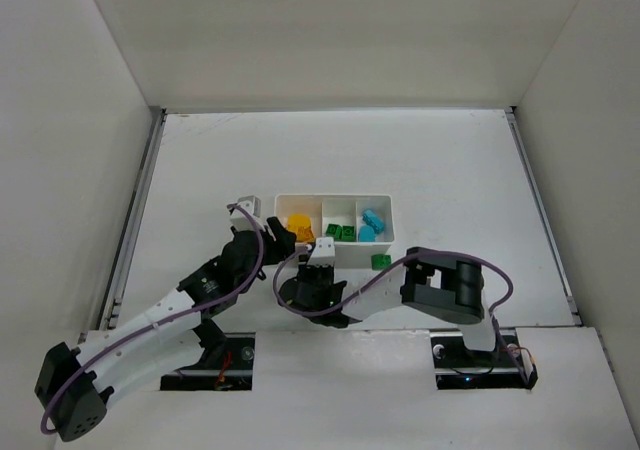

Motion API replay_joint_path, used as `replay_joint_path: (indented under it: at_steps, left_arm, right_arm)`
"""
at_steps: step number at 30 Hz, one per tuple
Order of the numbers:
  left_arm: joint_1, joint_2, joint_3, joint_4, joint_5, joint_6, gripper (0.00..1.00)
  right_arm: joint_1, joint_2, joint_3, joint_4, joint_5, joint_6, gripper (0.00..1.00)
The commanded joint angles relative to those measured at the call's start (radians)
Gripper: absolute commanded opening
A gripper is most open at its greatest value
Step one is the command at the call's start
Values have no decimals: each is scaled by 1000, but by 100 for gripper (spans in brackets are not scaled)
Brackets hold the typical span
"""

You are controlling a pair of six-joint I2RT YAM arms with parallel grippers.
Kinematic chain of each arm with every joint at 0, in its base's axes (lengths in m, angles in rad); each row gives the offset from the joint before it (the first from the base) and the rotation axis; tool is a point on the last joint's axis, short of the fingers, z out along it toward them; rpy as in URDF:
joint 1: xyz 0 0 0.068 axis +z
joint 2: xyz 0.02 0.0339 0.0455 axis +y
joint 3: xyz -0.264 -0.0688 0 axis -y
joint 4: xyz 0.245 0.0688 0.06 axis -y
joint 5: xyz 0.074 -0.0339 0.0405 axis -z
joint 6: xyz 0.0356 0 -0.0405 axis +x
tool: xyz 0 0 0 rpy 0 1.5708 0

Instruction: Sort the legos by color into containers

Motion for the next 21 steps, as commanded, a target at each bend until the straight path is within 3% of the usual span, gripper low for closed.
replay_joint_path:
  at_steps: [1, 8, 11, 14, 21]
  left_arm:
    - [-5, 4, -6, 24, 3, -5, 56]
    - [-14, -8, -6, 15, 3, -13, 52]
    - [-60, -3, 10, 15, 6, -18, 39]
    - [-138, 14, 23, 25, 6, -13, 33]
    - [-370, 95, 30, 105, -54, -18, 33]
  right_arm:
    - [66, -76, -59, -5, 1, -13, 26]
    - [138, -445, -216, -19, 27, -94, 26]
    - [118, -588, -259, -36, -25, -143, 26]
    - [36, -690, -306, -30, -89, -192, 26]
    - [-213, -789, -363, -25, -275, -248, 26]
